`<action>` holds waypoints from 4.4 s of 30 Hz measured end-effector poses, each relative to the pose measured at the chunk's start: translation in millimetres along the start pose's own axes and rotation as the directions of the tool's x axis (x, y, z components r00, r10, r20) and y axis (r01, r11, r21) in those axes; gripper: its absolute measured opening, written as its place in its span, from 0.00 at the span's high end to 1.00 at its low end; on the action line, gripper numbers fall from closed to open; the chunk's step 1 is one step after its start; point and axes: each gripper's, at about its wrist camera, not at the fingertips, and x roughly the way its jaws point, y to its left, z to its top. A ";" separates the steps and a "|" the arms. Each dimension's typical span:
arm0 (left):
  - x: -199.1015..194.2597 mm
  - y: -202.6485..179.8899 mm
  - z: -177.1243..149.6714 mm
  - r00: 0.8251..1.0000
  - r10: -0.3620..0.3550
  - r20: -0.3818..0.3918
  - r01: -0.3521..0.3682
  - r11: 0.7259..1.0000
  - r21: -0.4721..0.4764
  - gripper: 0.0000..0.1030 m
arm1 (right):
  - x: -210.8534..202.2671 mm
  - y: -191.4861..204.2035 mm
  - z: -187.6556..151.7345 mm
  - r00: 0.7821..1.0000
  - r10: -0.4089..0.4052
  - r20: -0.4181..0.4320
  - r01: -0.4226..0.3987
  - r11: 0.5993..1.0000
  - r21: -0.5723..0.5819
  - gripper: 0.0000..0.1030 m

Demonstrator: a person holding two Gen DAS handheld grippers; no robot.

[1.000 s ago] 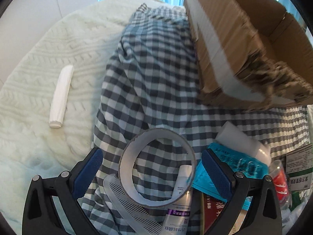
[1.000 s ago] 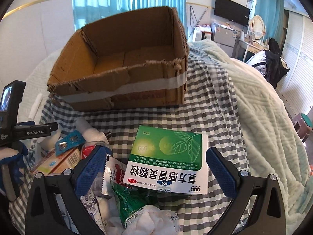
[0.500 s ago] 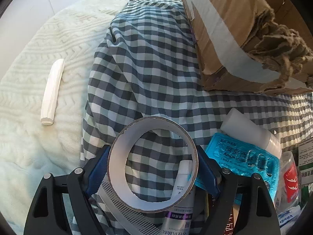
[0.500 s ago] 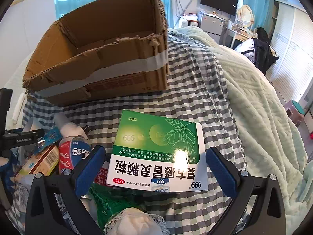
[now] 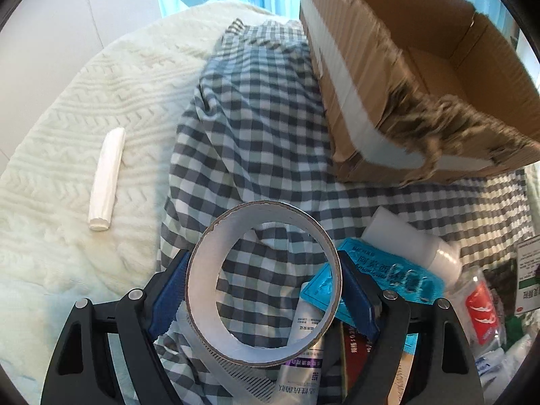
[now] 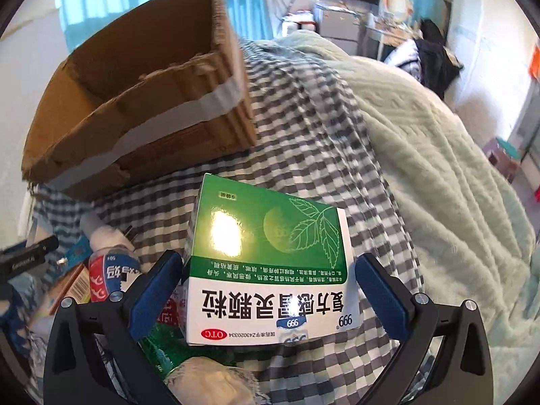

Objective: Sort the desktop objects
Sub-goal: 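Grasp the white tape roll with the left tool while the right grasps the green-and-white medicine box, then lift the tape roll and green medicine box over the cardboard box with both tools, then open both tools to drop the tape roll and green medicine box into the box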

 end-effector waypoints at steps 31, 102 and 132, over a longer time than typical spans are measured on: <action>-197.8 -23.8 -5.7 0.842 -0.180 0.508 0.173 0.983 0.061 0.18 | -0.3 -7.3 -13.0 0.972 0.234 -0.035 -0.234 0.972 -0.011 0.05; -168.4 -58.5 104.7 0.676 -0.282 0.681 0.203 0.959 0.196 0.18 | -148.4 72.3 134.0 0.707 0.313 0.634 -0.142 0.941 -0.306 0.11; -94.0 -79.8 119.1 0.796 -0.261 0.546 0.189 0.964 0.185 0.00 | -40.8 64.2 135.4 0.808 0.276 0.521 -0.132 0.946 -0.296 0.00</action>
